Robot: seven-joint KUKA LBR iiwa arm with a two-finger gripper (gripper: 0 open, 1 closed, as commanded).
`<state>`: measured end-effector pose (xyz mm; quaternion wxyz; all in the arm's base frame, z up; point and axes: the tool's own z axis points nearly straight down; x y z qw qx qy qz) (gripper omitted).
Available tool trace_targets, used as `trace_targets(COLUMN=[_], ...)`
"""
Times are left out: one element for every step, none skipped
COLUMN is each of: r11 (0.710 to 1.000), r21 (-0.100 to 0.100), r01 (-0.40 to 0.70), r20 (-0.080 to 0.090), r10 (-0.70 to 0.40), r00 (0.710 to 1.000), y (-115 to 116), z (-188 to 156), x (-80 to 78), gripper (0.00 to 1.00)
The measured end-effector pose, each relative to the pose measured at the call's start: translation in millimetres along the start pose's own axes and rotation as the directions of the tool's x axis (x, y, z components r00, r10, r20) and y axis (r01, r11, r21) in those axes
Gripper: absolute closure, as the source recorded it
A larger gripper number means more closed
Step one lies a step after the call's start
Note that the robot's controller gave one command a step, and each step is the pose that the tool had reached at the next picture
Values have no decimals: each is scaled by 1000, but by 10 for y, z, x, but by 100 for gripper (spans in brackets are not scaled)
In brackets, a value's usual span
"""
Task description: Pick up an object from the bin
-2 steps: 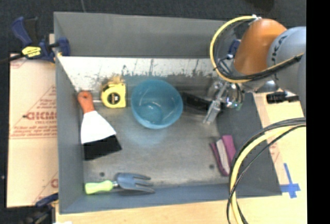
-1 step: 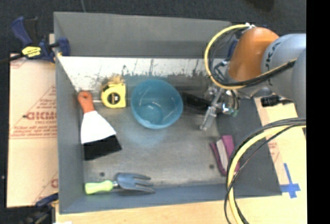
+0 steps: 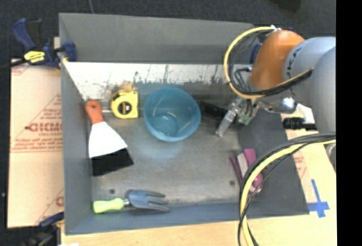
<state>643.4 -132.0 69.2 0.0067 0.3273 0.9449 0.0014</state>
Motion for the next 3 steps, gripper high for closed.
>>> trace_targets(r11=[1000, 1000, 1000], r21=[0, 7, 8], r01=[1, 1, 6], r20=[0, -13, -13], r10=[-1, -1, -5], r00=[1000, 1000, 1000], y=[0, -24, -26], z=[0, -197, -479], x=[0, 33, 23], gripper=[100, 100, 100])
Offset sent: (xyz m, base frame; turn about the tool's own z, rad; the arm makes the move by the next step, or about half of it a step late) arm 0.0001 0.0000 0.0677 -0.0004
